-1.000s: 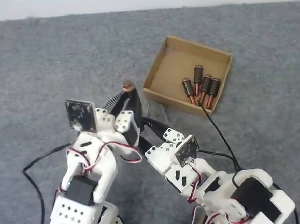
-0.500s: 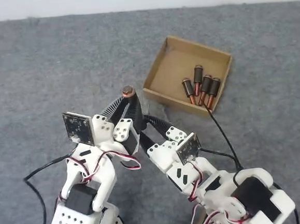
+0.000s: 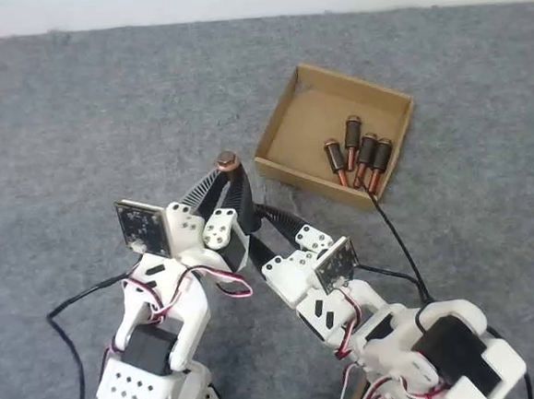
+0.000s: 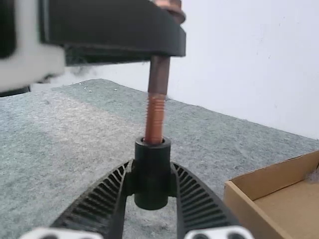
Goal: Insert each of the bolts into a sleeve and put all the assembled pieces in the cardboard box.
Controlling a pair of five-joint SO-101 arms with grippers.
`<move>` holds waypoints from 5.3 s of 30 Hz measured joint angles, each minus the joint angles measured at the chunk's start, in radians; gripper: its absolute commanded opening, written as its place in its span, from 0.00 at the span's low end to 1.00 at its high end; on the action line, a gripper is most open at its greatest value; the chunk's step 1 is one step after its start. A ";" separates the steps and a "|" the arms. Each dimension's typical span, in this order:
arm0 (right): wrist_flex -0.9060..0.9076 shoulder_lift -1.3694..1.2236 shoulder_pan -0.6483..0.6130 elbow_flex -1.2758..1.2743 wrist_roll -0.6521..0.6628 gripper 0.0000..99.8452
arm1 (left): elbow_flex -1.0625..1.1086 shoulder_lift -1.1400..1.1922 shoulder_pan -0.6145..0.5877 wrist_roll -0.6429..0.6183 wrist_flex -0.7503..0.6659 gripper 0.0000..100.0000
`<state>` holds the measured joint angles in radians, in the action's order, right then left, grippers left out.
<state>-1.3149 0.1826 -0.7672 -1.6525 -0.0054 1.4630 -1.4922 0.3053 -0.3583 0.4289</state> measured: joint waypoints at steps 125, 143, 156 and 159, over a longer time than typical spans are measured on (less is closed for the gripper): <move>0.003 0.000 0.347 0.100 0.000 0.04 | 0.233 -0.308 -0.585 0.288 0.638 0.01; 0.588 -0.002 0.534 0.551 0.000 0.04 | 0.233 -0.308 -0.585 0.288 0.638 0.01; 1.074 -0.101 0.548 0.786 0.000 0.04 | 0.233 -0.308 -0.585 0.288 0.638 0.01; 1.197 -0.183 0.580 0.893 0.000 0.04 | 0.233 -0.308 -0.585 0.288 0.638 0.01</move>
<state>-0.1181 0.0000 -0.1872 -0.7595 -0.0054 1.6962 -1.8006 -0.2793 -0.0698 1.0671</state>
